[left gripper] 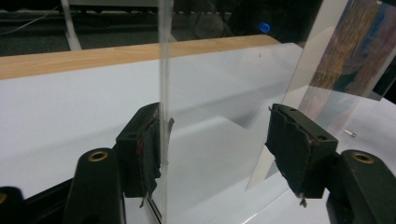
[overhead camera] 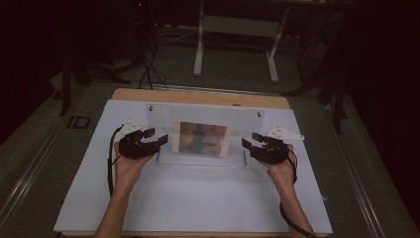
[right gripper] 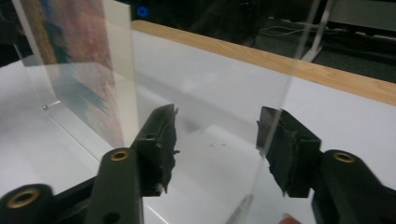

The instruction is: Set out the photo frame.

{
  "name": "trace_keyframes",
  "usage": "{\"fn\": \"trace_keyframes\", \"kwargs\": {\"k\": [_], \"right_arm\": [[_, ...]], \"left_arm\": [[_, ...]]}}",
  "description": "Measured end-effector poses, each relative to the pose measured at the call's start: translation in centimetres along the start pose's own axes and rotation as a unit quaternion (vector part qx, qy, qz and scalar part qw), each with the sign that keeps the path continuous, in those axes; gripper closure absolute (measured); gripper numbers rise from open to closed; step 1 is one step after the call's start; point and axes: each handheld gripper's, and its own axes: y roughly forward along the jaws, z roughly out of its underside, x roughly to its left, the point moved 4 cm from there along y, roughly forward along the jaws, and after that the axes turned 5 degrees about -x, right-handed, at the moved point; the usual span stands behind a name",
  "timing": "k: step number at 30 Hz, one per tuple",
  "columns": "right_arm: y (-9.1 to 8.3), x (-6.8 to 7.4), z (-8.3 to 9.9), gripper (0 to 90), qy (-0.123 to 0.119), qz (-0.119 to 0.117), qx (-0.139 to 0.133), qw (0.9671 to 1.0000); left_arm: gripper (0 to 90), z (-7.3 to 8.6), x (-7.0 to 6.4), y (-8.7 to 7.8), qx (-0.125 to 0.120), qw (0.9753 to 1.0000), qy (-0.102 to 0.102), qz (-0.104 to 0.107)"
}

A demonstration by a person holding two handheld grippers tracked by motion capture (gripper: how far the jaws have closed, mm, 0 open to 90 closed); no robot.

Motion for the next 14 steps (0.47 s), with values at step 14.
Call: {"fn": "trace_keyframes", "kwargs": {"k": [14], "right_arm": [[-3.2,-1.4,-0.3,42.9,-0.003,-0.016,0.01,0.9998]], "left_arm": [[36.0,-0.2,0.6,-3.3,-0.017,0.9998,-0.008,-0.008]]}}
